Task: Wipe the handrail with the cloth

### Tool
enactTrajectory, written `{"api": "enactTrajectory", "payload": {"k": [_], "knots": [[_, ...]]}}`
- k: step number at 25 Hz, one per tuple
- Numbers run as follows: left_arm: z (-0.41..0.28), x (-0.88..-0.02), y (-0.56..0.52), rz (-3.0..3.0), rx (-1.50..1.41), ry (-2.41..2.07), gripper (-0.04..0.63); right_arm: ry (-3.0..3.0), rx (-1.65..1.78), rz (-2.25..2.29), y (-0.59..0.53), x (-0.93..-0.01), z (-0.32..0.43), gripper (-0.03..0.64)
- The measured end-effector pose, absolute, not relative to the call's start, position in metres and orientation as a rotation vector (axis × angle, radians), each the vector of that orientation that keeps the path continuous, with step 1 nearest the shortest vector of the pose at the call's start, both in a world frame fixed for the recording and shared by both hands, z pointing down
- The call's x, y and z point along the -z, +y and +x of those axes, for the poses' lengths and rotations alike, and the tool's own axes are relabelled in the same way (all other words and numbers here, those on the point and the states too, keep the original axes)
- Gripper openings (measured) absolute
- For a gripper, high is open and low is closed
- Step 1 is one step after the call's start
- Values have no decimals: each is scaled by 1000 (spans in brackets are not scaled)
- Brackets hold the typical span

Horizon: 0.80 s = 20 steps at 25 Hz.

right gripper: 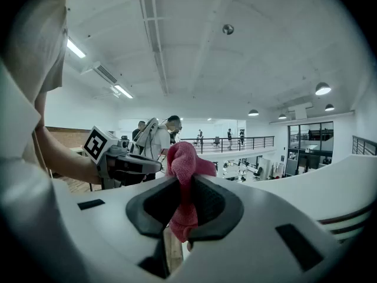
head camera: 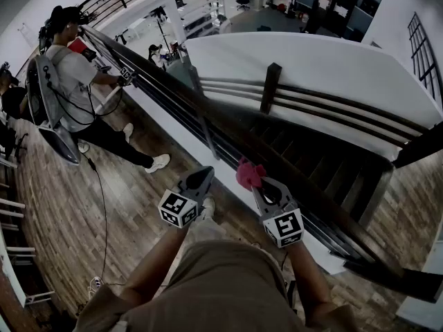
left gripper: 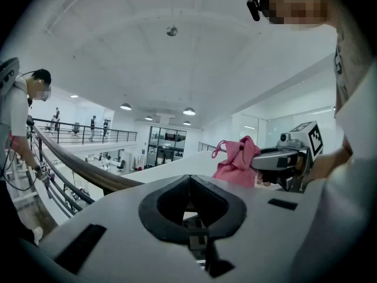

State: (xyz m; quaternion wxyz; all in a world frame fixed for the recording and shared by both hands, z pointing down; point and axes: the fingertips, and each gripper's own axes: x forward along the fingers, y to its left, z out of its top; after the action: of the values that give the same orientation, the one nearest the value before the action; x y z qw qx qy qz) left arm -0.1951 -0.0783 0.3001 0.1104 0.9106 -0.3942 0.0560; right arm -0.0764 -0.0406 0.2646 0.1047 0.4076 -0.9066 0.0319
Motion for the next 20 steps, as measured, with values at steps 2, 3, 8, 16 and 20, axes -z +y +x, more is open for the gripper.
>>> {"api": "enactTrajectory", "payload": {"k": [2,3,8,16,20], "knots": [[-230,-301,-112,2677,-176,-1148,18,-2663,-102,1206,-74,-265,-111,63],[-247,-302,-128,2677,-184,-1142,18,-2657,-103,1210,-91,-266,-126,63],[-306,-316,-198,2681,-230,-1088,18,-2615,-185,1276,-169,-274,-183,63],[-385,-344,-273,2669,-291,-1029,18,-2408,-162,1310,-276,-316,-274,63],[-411,-350,-297,2669,-317,-1028,18,-2243,3,1240,-329,-339,-317,63]]}}
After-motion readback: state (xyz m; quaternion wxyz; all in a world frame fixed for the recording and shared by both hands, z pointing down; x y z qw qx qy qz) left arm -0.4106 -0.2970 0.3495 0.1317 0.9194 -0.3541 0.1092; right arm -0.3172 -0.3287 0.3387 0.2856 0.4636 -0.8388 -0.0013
